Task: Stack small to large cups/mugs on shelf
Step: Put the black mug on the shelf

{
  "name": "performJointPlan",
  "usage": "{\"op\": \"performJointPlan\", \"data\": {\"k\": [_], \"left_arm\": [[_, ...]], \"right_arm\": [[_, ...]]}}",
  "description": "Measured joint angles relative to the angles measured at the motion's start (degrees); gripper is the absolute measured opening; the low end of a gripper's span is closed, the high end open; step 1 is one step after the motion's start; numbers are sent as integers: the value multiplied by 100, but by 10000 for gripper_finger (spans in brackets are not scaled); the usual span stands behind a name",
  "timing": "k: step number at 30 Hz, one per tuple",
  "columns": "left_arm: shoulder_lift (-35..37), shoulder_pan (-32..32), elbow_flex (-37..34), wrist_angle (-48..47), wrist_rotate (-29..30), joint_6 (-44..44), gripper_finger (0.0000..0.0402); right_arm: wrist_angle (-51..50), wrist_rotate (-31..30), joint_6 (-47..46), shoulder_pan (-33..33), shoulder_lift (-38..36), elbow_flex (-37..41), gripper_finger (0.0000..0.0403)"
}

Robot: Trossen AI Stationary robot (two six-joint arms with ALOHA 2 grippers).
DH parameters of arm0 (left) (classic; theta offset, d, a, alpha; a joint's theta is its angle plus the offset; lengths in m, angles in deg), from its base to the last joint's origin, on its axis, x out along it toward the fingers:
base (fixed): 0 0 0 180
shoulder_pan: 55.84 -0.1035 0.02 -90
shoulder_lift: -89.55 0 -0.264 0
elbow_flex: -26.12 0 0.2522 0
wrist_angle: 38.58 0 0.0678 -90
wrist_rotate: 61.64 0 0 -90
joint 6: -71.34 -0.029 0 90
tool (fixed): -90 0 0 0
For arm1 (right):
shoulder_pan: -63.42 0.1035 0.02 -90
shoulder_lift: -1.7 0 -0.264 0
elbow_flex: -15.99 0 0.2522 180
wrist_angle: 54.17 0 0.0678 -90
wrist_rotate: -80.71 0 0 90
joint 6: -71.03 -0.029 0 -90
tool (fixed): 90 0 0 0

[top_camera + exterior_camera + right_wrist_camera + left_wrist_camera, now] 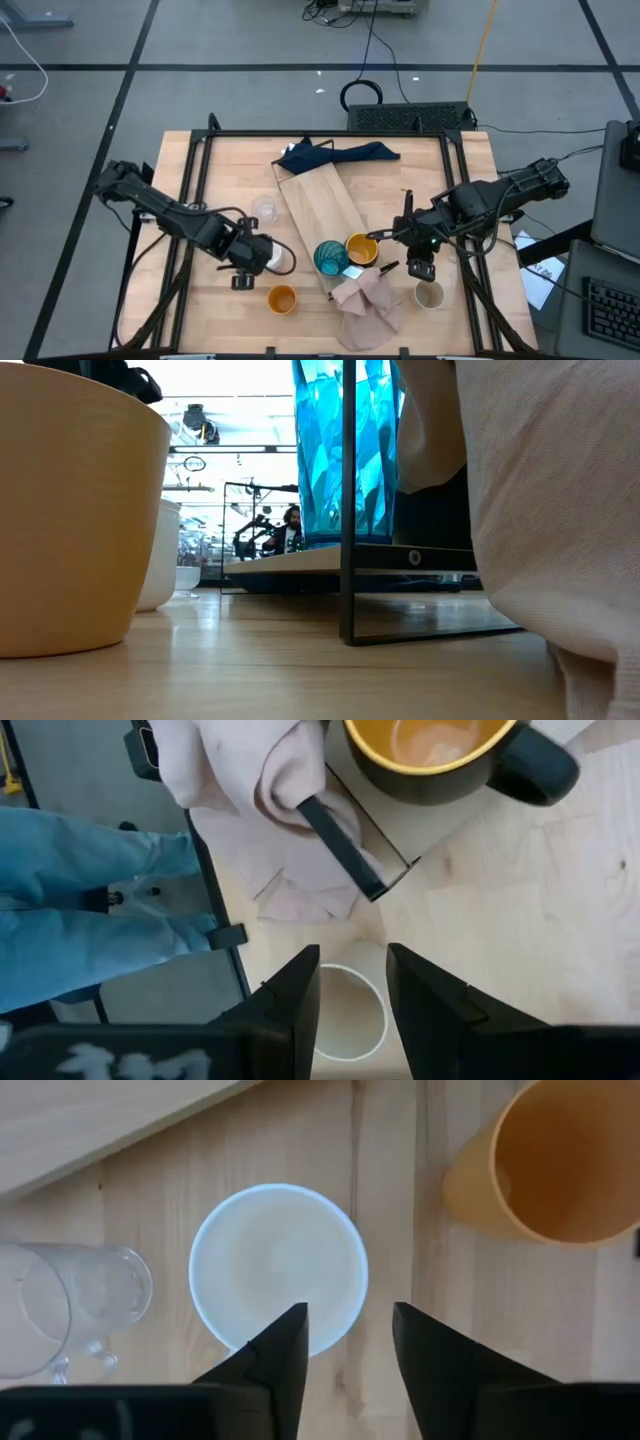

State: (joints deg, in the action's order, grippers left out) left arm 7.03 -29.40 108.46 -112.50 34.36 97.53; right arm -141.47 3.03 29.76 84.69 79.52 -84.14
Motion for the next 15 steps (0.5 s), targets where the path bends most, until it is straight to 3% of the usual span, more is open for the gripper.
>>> {"op": "performJointPlan", "data": {"k": [15], "left_arm": [[-607,-10,0,246,-152,-104,150]], "right_arm": [[2,-22,-200,100,4,0,109]]}}
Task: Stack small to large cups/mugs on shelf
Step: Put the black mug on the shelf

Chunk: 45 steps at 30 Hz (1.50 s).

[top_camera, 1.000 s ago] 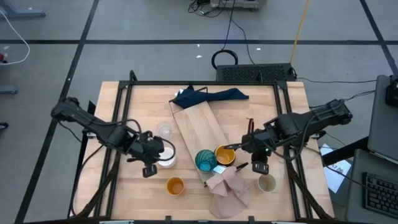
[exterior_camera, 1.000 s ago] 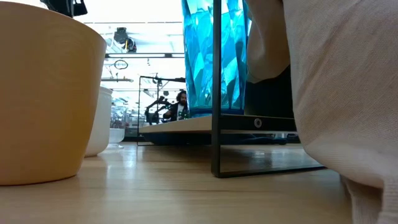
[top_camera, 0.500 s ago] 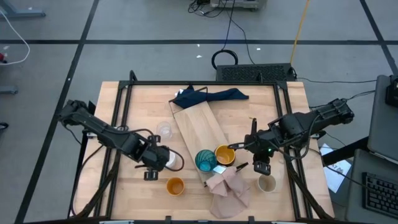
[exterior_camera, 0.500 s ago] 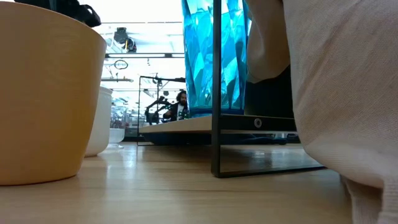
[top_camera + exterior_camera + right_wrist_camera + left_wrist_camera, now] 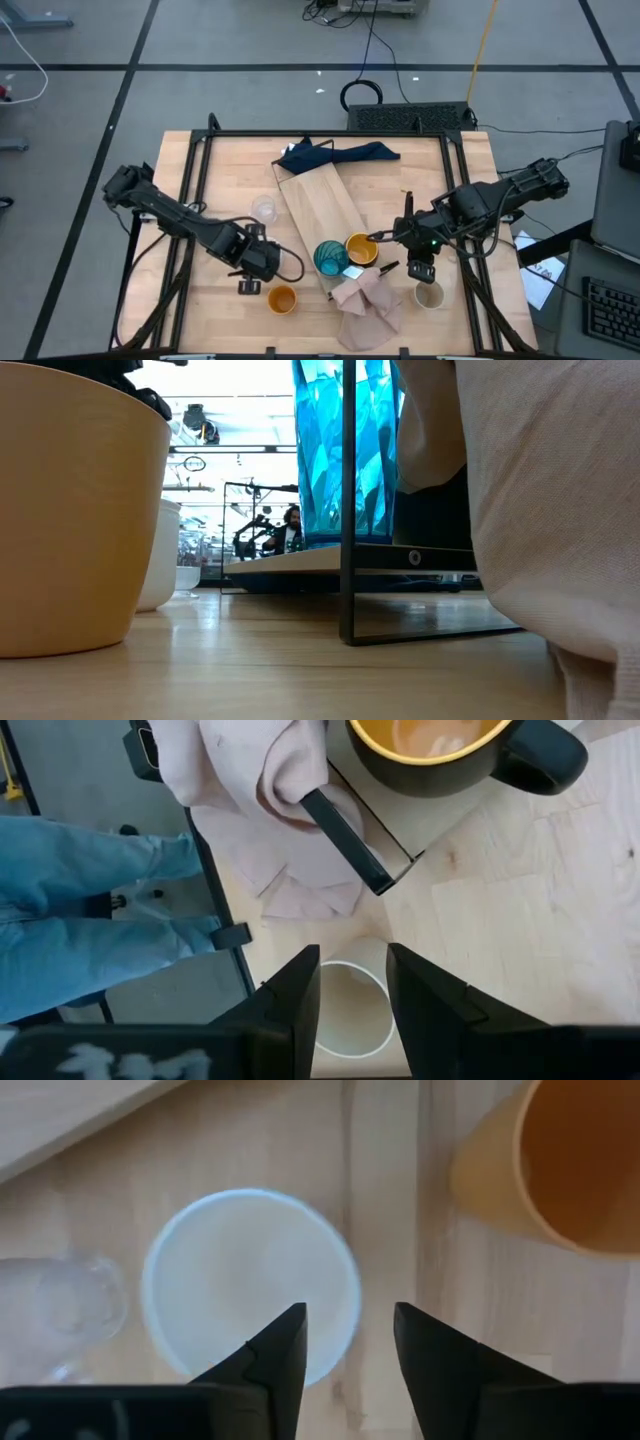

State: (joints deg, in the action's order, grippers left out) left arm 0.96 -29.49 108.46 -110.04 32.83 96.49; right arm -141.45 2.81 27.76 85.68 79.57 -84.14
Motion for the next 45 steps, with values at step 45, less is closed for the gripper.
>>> {"op": "performJointPlan", "data": {"k": [45], "left_arm": [[-220,-2,-765,792,10,624,26]], "right_arm": [[-4,4,20,186,2,0,109]]}}
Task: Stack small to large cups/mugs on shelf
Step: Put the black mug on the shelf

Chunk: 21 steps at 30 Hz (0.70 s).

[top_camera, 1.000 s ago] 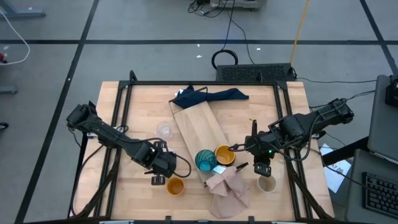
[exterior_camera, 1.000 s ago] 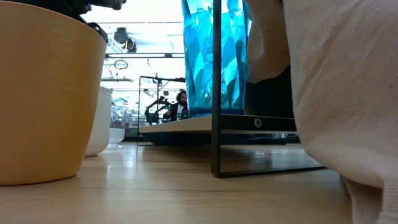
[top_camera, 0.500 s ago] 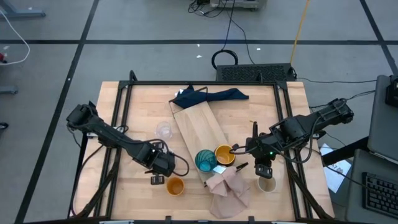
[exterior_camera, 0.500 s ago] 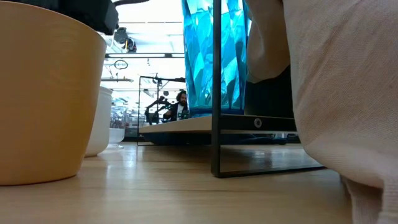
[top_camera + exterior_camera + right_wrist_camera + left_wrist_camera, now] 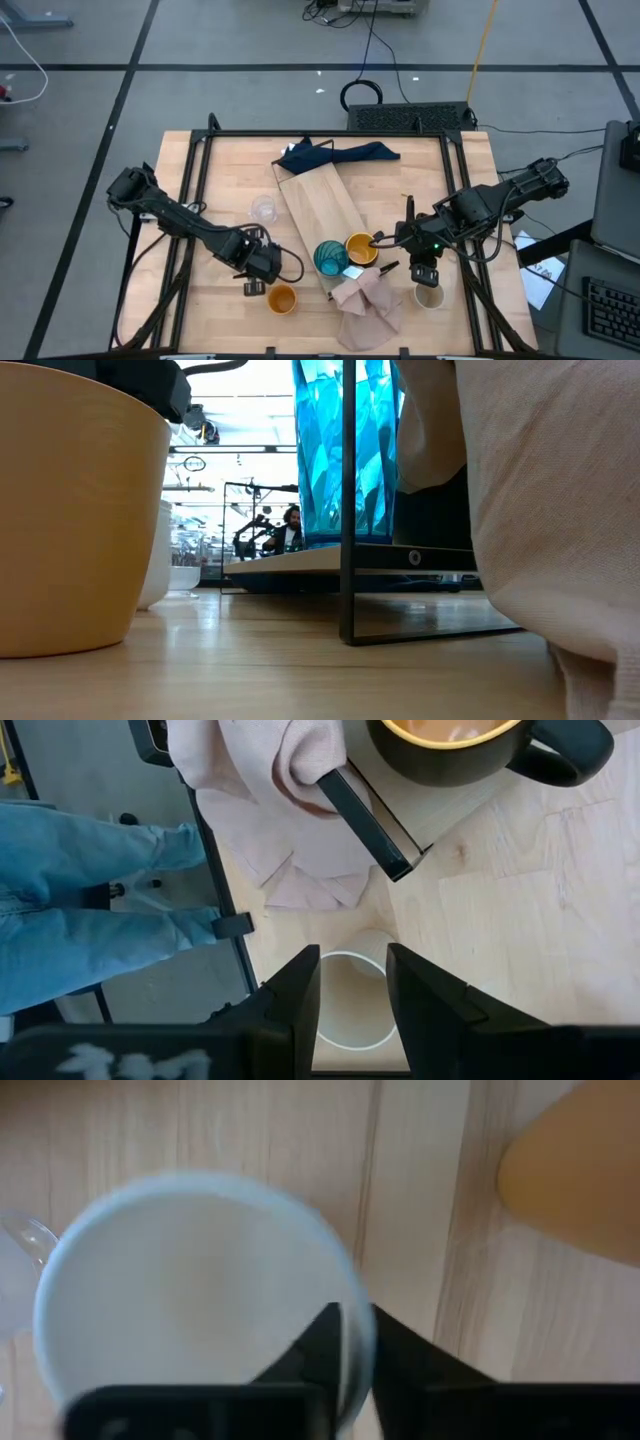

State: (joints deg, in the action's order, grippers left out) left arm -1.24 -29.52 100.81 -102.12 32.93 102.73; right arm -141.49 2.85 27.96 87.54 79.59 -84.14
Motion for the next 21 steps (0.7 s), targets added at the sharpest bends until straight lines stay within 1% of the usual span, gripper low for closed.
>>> {"op": "performJointPlan", "data": {"k": [1,2,8,12,17,21], "left_arm": [[0,0,0,-8,-19,2,14],[2,0,0,-9,-26,8,11],[17,0,3,-36,-188,32,7],[124,-17,40,-133,-467,181,7],[534,-20,228,-162,-565,318,5],[940,-65,630,-201,-570,379,4]], "right_arm": [[0,-2,15,0,0,0,109],[0,-2,23,0,0,0,109],[-4,-4,89,0,0,0,109],[-9,-37,166,0,0,0,109],[-10,-236,265,-2,0,0,109],[0,-472,422,-28,0,0,109]]}}
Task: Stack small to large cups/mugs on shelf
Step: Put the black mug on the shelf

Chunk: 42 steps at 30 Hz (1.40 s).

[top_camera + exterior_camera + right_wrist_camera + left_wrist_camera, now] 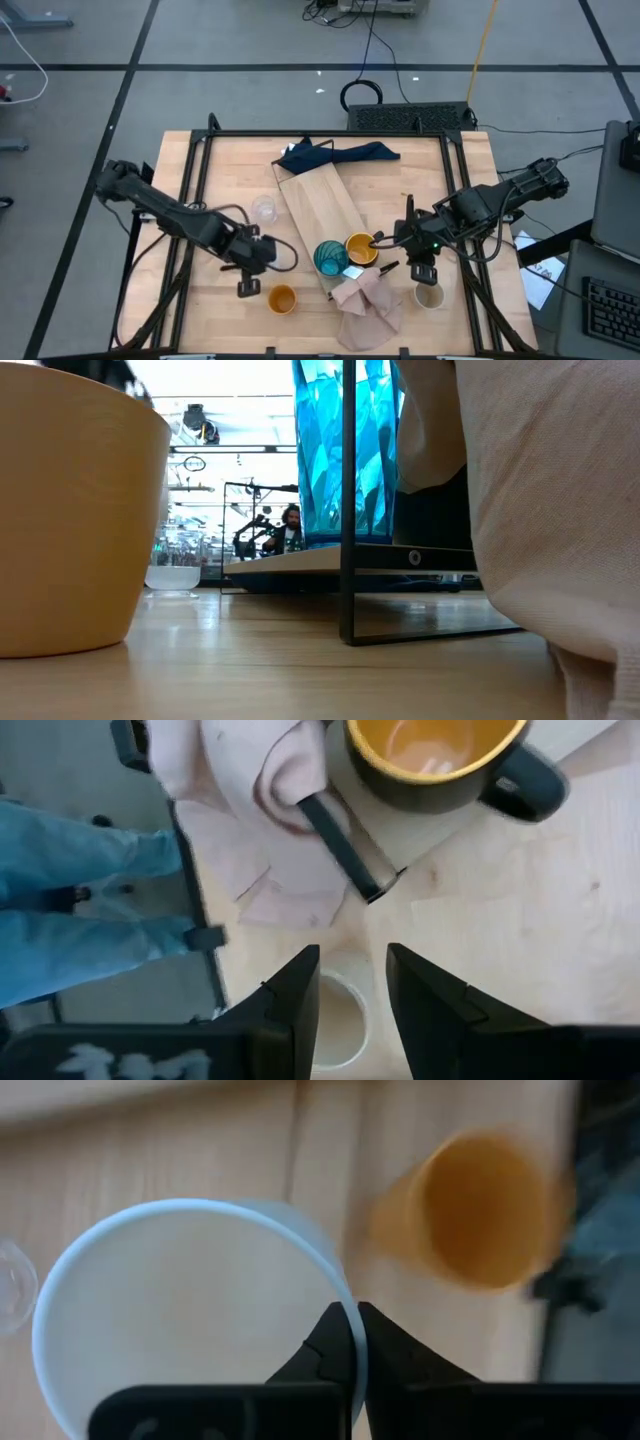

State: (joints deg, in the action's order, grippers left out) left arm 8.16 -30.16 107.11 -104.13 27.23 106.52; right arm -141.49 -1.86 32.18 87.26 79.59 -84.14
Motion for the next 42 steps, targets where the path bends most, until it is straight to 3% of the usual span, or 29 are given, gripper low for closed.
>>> {"op": "performJointPlan", "data": {"k": [7,12,17,20,22,28,33,37,42], "left_arm": [[368,-134,1322,3,92,-72,4],[358,-117,2337,-1,698,-442,4],[350,-128,2956,-72,1423,-818,3],[361,-153,3182,1,1608,-1103,4],[361,-250,3208,105,1425,-1234,3],[287,-537,3197,1588,-99,-1651,3],[290,-566,3197,1625,-404,-1608,3],[237,-525,3195,1727,-714,-1602,3],[158,-524,3195,2271,-942,-1754,3]], "right_arm": [[386,-19,402,-360,0,0,109],[830,15,683,-660,2,0,109],[592,27,850,-826,2,0,109],[189,31,849,-846,2,0,109],[-153,174,834,-846,2,4,109],[-198,1242,958,-1071,-93,531,109],[431,2590,921,-1340,-248,1137,109],[1585,3644,708,-1640,-497,1732,110],[3532,5107,-389,-1988,-696,2497,110]]}}
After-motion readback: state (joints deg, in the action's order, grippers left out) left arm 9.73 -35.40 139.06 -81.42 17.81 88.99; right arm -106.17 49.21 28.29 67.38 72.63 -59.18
